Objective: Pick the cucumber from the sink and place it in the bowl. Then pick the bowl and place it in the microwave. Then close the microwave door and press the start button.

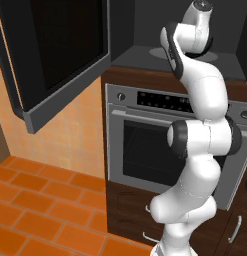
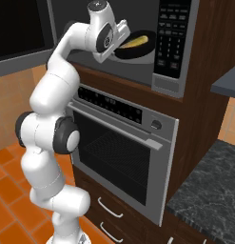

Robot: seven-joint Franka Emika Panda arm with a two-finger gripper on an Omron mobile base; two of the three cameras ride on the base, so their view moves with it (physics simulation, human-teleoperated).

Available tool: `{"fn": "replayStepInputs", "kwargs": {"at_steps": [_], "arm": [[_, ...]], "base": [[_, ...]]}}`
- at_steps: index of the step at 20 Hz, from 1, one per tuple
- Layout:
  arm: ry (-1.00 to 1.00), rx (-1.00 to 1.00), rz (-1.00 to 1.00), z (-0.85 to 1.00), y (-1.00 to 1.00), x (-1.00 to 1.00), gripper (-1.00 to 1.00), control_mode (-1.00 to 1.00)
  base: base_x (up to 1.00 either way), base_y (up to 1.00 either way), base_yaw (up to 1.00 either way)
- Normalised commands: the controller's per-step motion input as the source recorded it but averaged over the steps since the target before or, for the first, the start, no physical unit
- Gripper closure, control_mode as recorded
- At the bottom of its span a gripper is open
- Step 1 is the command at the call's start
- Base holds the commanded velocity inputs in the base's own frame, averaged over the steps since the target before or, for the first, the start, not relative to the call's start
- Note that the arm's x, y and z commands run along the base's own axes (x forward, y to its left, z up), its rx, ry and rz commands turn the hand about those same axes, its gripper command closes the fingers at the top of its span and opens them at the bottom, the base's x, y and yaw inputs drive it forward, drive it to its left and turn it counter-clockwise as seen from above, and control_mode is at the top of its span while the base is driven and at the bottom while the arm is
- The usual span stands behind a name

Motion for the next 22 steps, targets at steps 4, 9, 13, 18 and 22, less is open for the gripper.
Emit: {"fn": "replayStepInputs", "kwargs": {"at_steps": [4, 9, 13, 18, 22], "arm": [[-0.01, -0.01, 0.0, -0.17, 0.0, 0.34, -1.0, -1.0], [-0.25, -0.01, 0.0, -0.21, 0.1, 0.06, -1.0, -1.0], [-0.51, -0.01, 0.0, -0.3, 0.38, -0.1, -1.0, -1.0], [-0.66, -0.05, 0.01, -0.23, 0.77, -0.65, -1.0, -1.0], [-0.24, 0.05, 0.0, 0.08, 0.24, -1.0, -1.0, -1.0]], "base": [[0.0, 0.0, 0.0], [0.0, 0.0, 0.0], [0.0, 0.0, 0.0], [0.0, 0.0, 0.0], [0.0, 0.0, 0.0]]}}
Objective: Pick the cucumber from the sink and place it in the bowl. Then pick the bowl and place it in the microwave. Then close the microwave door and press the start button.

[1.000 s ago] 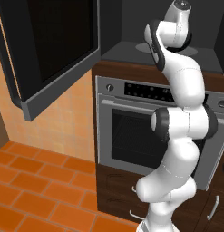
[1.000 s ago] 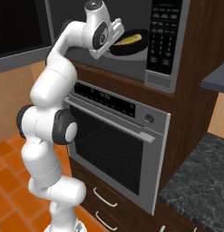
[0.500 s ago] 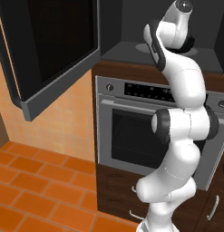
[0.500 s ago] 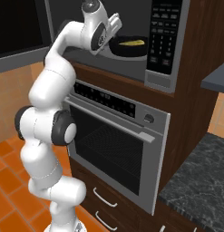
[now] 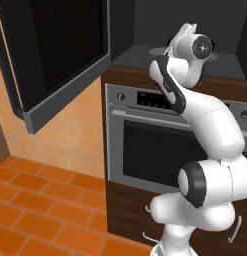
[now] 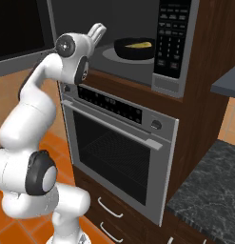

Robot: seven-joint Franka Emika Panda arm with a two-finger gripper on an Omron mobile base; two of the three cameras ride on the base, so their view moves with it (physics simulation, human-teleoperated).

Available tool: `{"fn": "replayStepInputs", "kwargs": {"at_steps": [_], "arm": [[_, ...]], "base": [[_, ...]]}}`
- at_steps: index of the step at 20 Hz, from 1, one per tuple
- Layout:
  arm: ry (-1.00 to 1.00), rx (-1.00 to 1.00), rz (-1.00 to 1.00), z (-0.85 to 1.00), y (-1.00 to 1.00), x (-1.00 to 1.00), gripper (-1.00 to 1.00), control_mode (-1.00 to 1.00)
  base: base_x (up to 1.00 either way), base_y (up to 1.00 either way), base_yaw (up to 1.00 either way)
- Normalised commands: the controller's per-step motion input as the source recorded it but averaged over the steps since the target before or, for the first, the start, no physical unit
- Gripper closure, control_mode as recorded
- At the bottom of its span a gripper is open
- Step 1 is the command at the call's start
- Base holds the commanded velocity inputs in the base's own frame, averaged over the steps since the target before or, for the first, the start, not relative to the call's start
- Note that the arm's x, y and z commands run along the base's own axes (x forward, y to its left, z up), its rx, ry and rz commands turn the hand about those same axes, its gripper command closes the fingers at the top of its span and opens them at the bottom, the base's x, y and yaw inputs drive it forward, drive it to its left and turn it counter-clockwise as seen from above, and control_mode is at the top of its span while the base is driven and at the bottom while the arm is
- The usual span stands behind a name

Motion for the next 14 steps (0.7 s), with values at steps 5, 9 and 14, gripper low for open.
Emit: {"fn": "replayStepInputs", "kwargs": {"at_steps": [5, 9, 14], "arm": [[-0.17, 0.08, 0.05, 0.07, 0.01, -1.0, -1.0, -1.0], [-0.04, 0.0, 0.08, 0.17, 0.0, -1.0, -1.0, -1.0], [-0.01, -0.14, 0.13, 0.02, 0.06, -1.0, -1.0, -1.0]], "base": [[0.0, 0.0, 0.0], [0.0, 0.0, 0.0], [0.0, 0.0, 0.0]]}}
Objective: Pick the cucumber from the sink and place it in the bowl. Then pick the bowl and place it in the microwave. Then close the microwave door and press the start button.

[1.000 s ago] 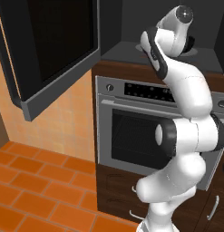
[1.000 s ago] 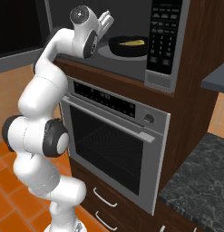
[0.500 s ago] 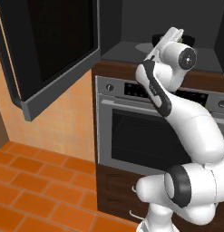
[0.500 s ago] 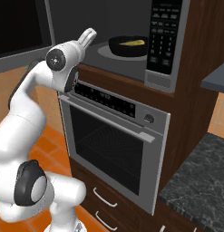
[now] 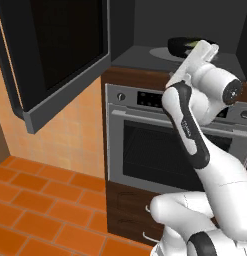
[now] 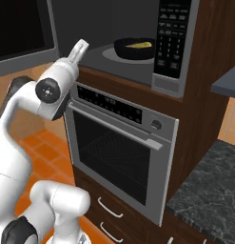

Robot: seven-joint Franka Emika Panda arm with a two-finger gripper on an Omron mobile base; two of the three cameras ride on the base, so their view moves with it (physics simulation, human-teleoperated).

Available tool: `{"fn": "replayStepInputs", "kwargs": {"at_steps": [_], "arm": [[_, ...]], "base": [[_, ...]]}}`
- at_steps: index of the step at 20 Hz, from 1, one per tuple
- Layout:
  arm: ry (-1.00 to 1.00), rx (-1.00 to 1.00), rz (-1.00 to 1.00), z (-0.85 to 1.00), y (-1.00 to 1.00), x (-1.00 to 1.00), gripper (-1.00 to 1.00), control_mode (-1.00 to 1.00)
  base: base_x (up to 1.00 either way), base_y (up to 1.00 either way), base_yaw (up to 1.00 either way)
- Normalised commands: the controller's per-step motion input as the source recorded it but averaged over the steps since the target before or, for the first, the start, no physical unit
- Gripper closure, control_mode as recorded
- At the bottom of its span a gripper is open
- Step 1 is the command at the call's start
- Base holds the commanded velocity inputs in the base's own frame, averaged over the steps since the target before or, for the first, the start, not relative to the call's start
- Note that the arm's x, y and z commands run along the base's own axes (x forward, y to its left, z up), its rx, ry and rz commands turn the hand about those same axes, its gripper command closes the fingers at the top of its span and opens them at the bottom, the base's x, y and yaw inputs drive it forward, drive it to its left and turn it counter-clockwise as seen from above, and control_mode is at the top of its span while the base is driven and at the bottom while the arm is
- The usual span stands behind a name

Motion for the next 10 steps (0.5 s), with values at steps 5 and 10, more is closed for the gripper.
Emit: {"fn": "replayStepInputs", "kwargs": {"at_steps": [5, 10], "arm": [[0.0, -0.26, 0.22, 0.04, 0.16, -1.0, -1.0, -1.0], [-0.02, -0.24, 0.11, 0.03, 0.47, -1.0, -1.0, -1.0]], "base": [[0.0, 0.0, 0.0], [0.0, 0.0, 0.0]]}}
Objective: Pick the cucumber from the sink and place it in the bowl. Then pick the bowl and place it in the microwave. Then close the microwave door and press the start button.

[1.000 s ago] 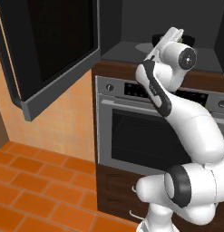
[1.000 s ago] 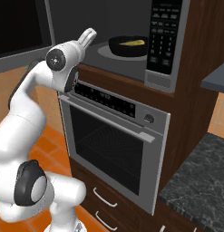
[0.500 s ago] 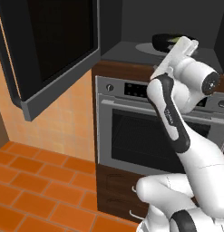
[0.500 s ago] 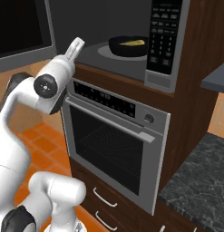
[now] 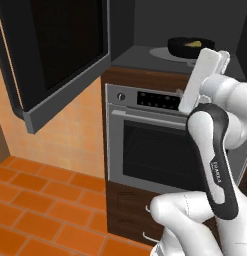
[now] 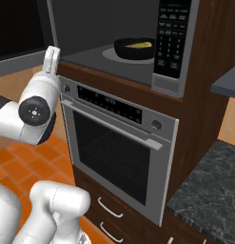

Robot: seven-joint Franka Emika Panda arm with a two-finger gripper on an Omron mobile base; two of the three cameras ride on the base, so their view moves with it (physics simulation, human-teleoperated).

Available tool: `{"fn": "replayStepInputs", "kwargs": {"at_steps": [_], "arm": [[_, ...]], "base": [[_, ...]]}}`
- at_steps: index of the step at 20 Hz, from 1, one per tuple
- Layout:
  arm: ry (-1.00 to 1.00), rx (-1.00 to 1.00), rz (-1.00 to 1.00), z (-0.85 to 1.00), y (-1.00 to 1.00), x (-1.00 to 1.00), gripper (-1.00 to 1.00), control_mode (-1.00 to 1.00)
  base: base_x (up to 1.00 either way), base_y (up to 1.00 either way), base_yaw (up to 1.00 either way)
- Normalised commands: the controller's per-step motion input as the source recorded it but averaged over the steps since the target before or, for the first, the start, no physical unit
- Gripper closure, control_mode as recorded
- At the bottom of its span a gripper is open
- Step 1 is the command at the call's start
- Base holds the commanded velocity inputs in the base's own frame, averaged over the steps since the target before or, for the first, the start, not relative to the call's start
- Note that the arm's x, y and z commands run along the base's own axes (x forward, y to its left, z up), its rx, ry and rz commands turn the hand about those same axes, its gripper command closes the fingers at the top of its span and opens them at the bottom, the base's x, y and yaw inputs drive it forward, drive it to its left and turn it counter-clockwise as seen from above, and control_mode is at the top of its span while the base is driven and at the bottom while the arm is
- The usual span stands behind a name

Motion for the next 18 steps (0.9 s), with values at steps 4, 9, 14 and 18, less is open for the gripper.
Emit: {"fn": "replayStepInputs", "kwargs": {"at_steps": [4, 9, 14, 18], "arm": [[-0.21, -0.05, -0.02, 0.01, 0.76, -1.0, -1.0, -1.0], [-0.01, 0.0, 0.0, 0.0, 0.86, -0.98, -1.0, -1.0], [0.0, 0.0, 0.0, 0.0, 0.98, -0.81, -1.0, -1.0], [0.0, -0.12, -0.03, 0.0, 1.0, -0.54, -1.0, -1.0]], "base": [[0.0, 0.0, 0.0], [0.0, 0.0, 0.0], [0.0, 0.0, 0.0], [0.0, 0.0, 0.0]]}}
